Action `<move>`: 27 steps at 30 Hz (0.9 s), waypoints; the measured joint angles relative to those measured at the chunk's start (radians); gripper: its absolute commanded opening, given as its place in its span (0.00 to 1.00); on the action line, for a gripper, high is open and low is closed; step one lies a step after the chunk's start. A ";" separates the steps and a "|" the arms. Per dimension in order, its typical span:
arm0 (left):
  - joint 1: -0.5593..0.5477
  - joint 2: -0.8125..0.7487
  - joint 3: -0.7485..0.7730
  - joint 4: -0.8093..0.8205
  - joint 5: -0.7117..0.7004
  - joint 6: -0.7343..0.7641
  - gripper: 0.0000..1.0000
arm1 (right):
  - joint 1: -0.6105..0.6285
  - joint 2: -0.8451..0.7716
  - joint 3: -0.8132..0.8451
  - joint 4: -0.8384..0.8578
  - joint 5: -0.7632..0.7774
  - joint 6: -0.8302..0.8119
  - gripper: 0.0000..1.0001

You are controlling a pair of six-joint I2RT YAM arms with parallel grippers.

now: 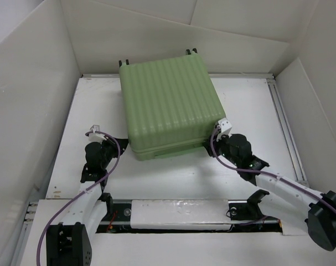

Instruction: Pack the luggage

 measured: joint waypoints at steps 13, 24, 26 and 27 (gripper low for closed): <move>-0.003 0.000 0.000 0.000 0.012 0.002 0.00 | 0.028 0.037 -0.040 0.118 0.118 0.053 0.29; -0.011 0.000 0.002 0.000 0.042 0.000 0.00 | 0.089 0.093 -0.057 0.211 0.332 0.118 0.00; -0.011 0.000 0.002 -0.001 0.050 0.000 0.00 | 0.098 0.101 -0.058 0.223 0.367 0.125 0.00; -0.012 0.000 0.002 -0.001 0.053 0.001 0.00 | 0.100 0.101 -0.058 0.224 0.372 0.125 0.00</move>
